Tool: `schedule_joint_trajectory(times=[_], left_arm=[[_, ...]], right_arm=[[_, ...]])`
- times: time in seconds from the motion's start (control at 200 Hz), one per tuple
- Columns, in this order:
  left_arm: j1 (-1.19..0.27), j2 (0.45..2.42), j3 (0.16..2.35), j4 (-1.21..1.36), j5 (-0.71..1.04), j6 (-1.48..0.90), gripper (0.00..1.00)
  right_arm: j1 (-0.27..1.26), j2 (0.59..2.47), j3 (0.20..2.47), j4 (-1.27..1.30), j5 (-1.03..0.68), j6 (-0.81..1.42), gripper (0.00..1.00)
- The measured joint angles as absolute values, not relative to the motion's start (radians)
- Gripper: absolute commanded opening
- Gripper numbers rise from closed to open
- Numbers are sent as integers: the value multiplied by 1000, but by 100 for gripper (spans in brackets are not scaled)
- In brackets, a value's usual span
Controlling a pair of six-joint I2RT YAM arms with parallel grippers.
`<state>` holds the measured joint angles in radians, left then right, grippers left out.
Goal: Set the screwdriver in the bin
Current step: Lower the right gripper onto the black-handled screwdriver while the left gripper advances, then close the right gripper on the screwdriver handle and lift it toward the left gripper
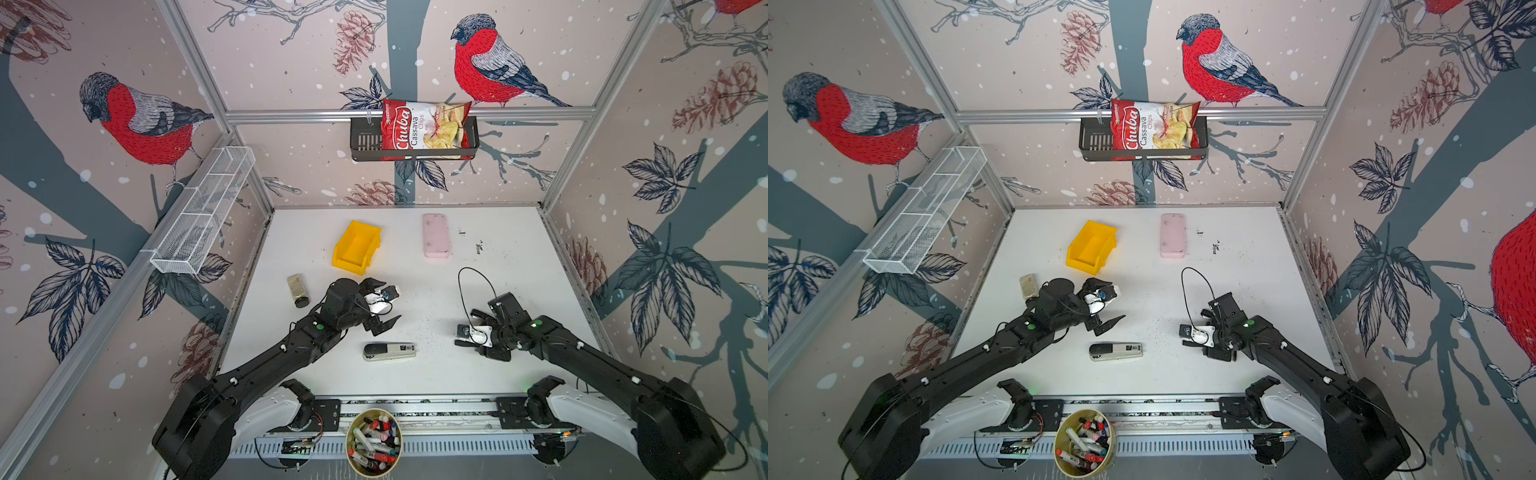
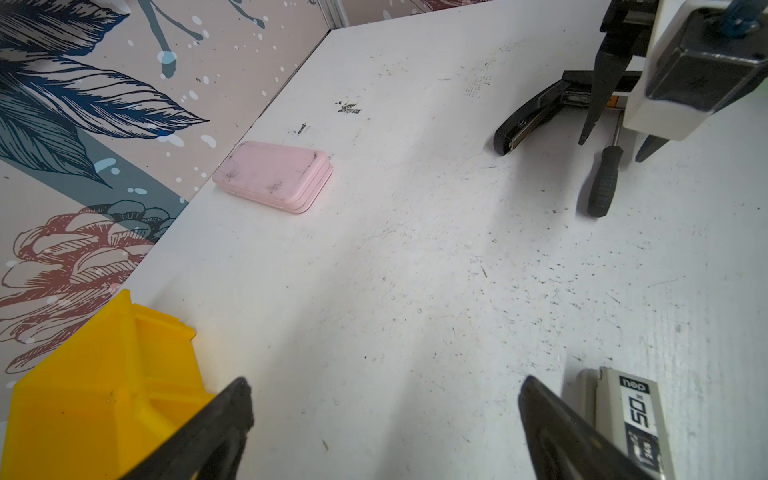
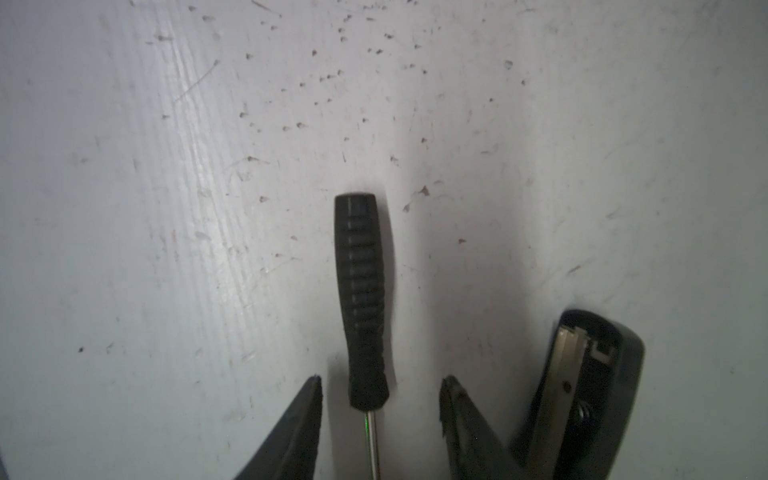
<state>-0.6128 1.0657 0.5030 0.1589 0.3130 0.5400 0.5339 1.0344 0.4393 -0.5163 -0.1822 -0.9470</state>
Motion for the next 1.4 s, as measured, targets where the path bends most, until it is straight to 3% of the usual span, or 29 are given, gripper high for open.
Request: schedule_joint_trajectory(times=[0.245,0.741,1.396], left_arm=[[-613,1064,480,154,313,550,98],[-613,1025,448,154,309,557,98],[-614,1077,538,152,402,416,98]], right_arm=[[534,1061,418,-480,-167,-939,38],[530,1099,428,-457,-193,-940,8],[607,1053,563,-459,-156,-944,2]])
